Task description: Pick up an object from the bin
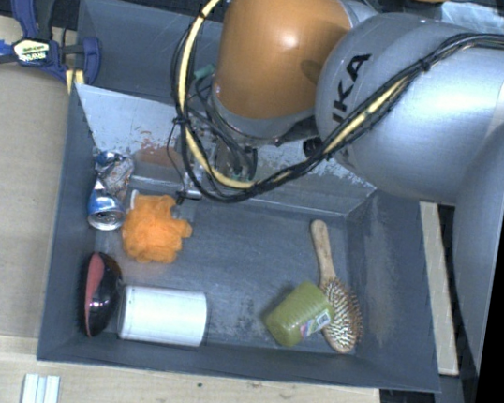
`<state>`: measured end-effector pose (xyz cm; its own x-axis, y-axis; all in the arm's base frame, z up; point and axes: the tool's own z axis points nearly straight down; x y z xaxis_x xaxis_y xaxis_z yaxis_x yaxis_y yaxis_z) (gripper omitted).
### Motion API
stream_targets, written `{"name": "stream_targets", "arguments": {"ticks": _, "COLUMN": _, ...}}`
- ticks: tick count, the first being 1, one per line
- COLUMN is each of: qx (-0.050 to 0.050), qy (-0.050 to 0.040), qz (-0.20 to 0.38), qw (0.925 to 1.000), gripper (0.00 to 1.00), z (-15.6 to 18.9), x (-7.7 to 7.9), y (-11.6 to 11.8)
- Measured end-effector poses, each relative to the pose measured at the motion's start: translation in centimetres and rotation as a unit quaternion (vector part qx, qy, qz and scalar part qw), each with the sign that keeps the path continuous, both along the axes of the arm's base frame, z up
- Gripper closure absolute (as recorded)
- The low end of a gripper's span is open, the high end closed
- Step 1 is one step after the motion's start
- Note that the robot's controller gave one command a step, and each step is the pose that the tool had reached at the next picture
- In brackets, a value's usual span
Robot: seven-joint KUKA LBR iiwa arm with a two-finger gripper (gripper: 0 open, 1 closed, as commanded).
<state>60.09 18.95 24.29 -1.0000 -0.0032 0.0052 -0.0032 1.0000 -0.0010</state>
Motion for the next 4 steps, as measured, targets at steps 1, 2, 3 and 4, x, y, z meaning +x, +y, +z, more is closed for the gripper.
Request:
{"name": "stream_targets", "arguments": {"ticks": 1, "qx": 0.000, "qy": 0.0027, "qz": 0.103, "qw": 0.9946, "gripper": 0.00, "z": -14.2, "x": 2.0, "y": -0.2}}
{"name": "stream_targets", "arguments": {"ticks": 2, "qx": 0.001, "qy": -0.0018, "qz": 0.102, "qw": 0.9948, "gripper": 1.00, "z": -13.7, "x": 2.3, "y": -0.2}}
{"name": "stream_targets", "arguments": {"ticks": 3, "qx": 0.000, "qy": -0.0013, "qz": 0.029, "qw": 0.9996, "gripper": 1.00, "z": -11.5, "x": 1.5, "y": -2.6}}
{"name": "stream_targets", "arguments": {"ticks": 4, "qx": -0.001, "qy": 0.0005, "qz": -0.024, "qw": 0.9997, "gripper": 1.00, "z": -10.9, "x": 0.0, "y": 0.9}}
